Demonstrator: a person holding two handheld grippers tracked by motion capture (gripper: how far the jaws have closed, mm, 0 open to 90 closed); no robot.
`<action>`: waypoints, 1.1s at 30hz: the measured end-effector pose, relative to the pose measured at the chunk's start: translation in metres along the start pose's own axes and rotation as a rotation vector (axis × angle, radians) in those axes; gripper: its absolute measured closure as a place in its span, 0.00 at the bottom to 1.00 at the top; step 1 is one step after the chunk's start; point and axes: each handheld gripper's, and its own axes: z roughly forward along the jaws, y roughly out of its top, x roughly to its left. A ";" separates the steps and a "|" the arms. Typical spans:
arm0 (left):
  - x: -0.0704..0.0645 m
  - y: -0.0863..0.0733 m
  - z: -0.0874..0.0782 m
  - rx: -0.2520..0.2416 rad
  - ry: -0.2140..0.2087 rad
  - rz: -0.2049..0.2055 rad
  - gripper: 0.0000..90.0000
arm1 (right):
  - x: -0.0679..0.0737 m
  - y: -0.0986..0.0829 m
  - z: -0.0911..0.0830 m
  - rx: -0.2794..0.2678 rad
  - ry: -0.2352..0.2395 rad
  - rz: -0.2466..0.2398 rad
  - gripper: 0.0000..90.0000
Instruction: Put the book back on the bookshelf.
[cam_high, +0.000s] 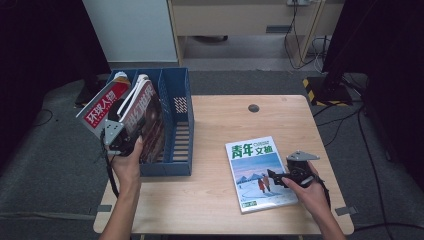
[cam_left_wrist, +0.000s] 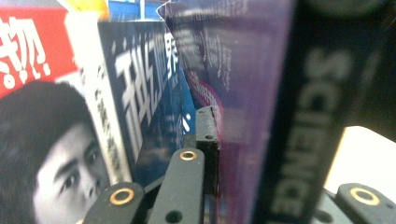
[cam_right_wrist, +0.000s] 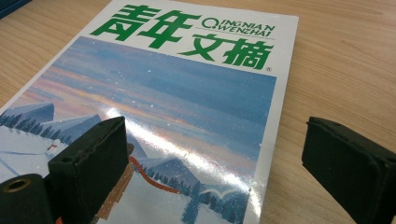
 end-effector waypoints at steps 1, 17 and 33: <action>0.000 0.000 0.000 0.000 0.000 0.000 0.93 | 0.000 0.000 0.000 0.000 0.000 0.000 0.08; -0.001 -0.005 0.023 -0.002 0.037 -0.010 0.93 | -0.002 -0.001 -0.001 0.001 0.001 0.008 0.08; 0.001 -0.018 0.027 0.008 0.036 -0.012 0.93 | -0.003 -0.001 -0.001 0.000 0.003 0.006 0.08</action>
